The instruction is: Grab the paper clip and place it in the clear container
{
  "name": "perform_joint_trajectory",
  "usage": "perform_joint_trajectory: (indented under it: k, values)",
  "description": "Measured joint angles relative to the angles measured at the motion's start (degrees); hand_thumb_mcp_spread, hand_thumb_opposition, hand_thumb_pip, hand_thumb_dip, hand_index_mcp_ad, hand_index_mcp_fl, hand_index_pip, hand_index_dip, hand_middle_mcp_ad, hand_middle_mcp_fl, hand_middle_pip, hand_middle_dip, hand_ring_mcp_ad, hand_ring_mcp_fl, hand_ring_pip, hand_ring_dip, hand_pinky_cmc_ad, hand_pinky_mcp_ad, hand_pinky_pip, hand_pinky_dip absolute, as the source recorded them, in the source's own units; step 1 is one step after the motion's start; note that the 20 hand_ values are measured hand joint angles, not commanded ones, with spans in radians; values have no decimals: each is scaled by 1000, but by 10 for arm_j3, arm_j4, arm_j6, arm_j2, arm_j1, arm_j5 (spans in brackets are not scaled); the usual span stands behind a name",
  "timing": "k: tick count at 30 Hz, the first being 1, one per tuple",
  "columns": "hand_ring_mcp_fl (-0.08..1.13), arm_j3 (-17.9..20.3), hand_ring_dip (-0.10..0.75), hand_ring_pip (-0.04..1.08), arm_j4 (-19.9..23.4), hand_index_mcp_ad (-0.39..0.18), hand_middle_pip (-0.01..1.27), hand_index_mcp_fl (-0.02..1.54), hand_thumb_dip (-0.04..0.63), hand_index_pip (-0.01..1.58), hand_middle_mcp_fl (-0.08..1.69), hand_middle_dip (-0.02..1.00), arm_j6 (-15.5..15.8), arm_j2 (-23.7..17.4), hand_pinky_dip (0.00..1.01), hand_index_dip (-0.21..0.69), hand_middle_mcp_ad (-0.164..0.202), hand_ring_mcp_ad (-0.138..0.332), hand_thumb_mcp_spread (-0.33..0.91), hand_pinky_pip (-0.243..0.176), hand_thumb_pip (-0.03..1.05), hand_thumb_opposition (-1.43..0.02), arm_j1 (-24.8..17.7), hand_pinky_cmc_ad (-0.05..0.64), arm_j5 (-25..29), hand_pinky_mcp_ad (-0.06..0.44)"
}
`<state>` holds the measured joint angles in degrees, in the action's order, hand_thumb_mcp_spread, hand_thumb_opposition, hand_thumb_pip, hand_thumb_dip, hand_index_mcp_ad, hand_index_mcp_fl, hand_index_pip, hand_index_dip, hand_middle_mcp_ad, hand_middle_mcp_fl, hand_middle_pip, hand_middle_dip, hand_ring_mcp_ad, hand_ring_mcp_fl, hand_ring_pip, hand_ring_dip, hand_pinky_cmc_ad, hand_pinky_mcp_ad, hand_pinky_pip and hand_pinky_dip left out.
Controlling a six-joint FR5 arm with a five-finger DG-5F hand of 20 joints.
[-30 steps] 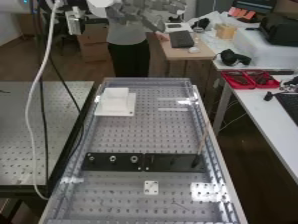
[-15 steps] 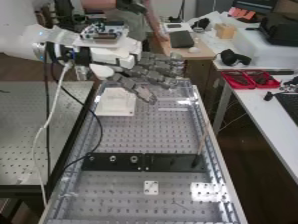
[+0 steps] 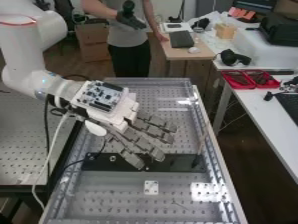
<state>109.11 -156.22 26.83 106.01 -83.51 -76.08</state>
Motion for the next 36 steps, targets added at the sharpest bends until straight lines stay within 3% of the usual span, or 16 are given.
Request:
perform_joint_trajectory:
  k: [6,17,24,36]
  values:
    - [0,-10,96,106,6,9,127,56,96,84,2,173,21,28,508,10,35,178,265,-106,464,-745,28,393,-17,330]
    - [0,-61,96,126,9,-38,126,87,159,166,3,173,93,82,506,-35,35,176,309,-105,562,-757,97,393,-100,330]
    - [0,-102,96,124,4,-56,126,87,190,421,3,173,142,114,494,-35,35,175,328,-105,635,-775,140,394,-168,330]
    - [0,-128,96,115,33,-101,126,68,223,1014,3,173,176,154,435,-35,37,166,360,-105,682,-799,169,386,-251,312]
